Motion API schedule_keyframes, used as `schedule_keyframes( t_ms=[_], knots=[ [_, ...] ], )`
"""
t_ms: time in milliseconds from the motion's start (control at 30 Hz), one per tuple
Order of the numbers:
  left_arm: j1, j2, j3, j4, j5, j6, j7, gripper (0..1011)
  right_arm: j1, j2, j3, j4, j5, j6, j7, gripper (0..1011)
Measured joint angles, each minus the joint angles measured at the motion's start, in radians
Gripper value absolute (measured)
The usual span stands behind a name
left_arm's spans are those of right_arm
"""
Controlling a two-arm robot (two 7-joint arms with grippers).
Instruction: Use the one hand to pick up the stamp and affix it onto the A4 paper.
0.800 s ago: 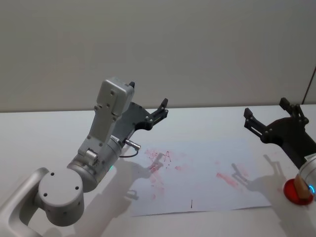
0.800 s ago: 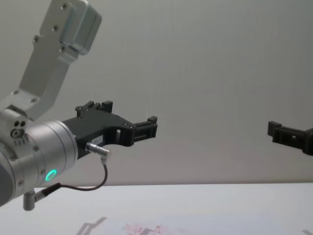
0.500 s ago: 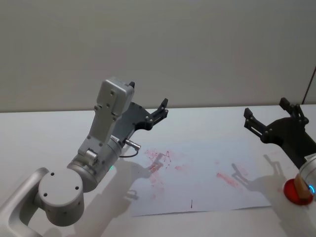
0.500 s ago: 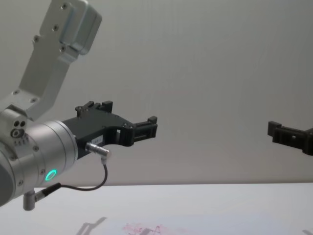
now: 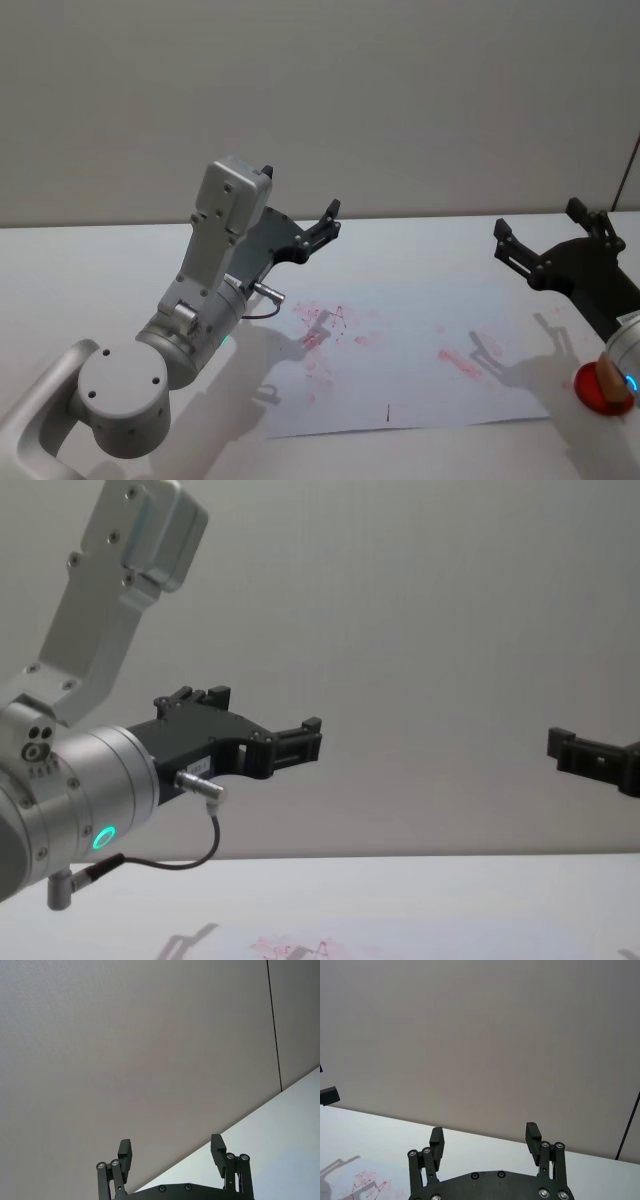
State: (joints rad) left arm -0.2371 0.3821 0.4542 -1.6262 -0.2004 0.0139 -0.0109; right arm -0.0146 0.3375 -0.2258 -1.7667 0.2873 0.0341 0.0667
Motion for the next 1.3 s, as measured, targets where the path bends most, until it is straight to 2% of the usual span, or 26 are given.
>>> schedule_keyframes(
  t_ms=[433, 600, 833, 933, 1067, 1133, 1300],
  knots=[
    [0.0, 0.0, 0.0, 0.0, 0.0, 0.0, 0.0, 1001, -0.002, 0.001, 0.0, 0.0, 0.0, 0.0, -0.001, 1001],
    [0.0, 0.0, 0.0, 0.0, 0.0, 0.0, 0.0, 1001, -0.02, 0.009, 0.004, -0.015, 0.0, 0.001, -0.02, 1001],
    [0.0, 0.0, 0.0, 0.0, 0.0, 0.0, 0.0, 1001, -0.082, 0.036, 0.016, -0.058, 0.001, 0.002, -0.084, 1001],
    [0.0, 0.0, 0.0, 0.0, 0.0, 0.0, 0.0, 1001, -0.129, 0.057, 0.026, -0.087, 0.001, 0.002, -0.131, 1001],
    [0.0, 0.0, 0.0, 0.0, 0.0, 0.0, 0.0, 1001, -0.167, 0.072, 0.034, -0.107, 0.002, 0.003, -0.173, 1001],
    [0.0, 0.0, 0.0, 0.0, 0.0, 0.0, 0.0, 1001, -0.208, 0.088, 0.042, -0.127, 0.004, 0.01, -0.209, 1001],
    [0.0, 0.0, 0.0, 0.0, 0.0, 0.0, 0.0, 1001, -0.26, 0.107, 0.051, -0.148, 0.011, 0.029, -0.242, 1001]
  ],
)
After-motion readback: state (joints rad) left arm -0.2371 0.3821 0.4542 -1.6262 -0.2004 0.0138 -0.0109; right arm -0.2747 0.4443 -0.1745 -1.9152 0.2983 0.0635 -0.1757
